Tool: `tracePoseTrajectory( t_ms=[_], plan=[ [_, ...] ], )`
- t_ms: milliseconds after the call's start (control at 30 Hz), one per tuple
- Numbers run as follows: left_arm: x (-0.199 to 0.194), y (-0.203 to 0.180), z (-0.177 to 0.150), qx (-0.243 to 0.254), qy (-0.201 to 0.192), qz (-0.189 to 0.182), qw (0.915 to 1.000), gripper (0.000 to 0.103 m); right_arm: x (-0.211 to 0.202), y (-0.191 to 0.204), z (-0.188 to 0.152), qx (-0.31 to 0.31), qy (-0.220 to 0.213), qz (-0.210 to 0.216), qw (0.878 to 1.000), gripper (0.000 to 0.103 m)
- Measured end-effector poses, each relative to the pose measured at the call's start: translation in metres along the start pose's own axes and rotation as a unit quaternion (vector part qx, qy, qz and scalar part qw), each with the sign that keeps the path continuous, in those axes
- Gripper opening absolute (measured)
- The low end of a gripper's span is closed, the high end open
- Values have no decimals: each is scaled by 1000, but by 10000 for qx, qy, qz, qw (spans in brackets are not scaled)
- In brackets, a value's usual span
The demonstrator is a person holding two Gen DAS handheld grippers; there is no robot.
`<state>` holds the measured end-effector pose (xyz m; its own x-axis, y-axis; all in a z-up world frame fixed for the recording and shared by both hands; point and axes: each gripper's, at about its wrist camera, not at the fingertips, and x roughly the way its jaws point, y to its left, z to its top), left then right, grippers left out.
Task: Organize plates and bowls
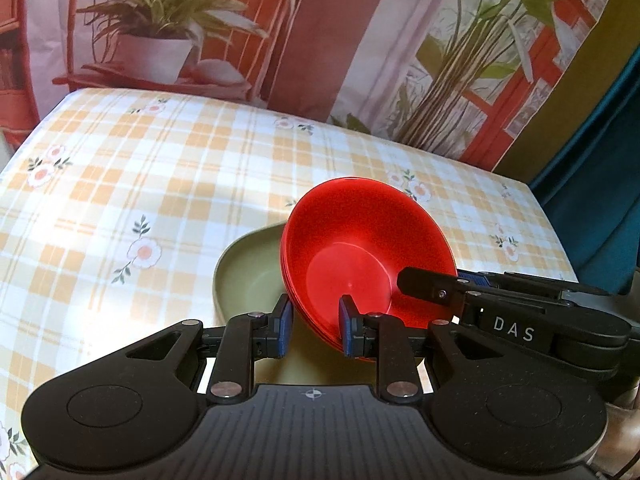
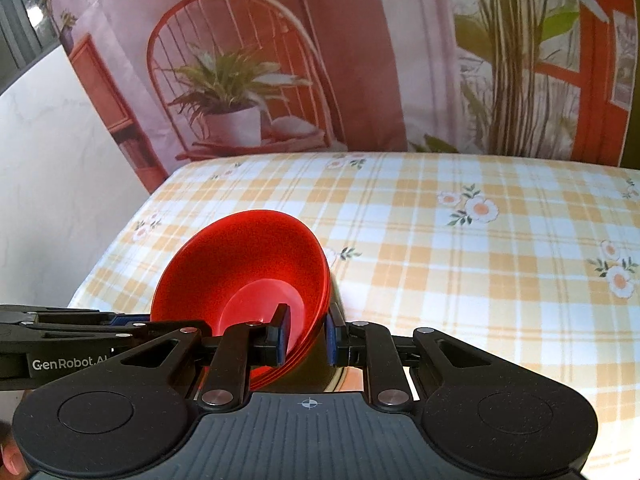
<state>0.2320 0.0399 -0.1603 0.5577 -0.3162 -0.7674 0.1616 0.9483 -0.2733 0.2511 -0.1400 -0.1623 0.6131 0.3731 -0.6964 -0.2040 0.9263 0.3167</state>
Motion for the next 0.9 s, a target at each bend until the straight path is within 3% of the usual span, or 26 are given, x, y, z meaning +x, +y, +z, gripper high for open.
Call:
tracePoseTrajectory(
  t_ms=[600, 900],
  plan=[
    [8, 12, -11, -130, 138, 75, 9998, 26, 16, 11, -6, -98, 262, -98, 9996, 18],
    [9, 9, -8, -66, 96, 142, 9998, 26, 14, 17, -4, -290, 256, -293, 9988, 23]
  ],
)
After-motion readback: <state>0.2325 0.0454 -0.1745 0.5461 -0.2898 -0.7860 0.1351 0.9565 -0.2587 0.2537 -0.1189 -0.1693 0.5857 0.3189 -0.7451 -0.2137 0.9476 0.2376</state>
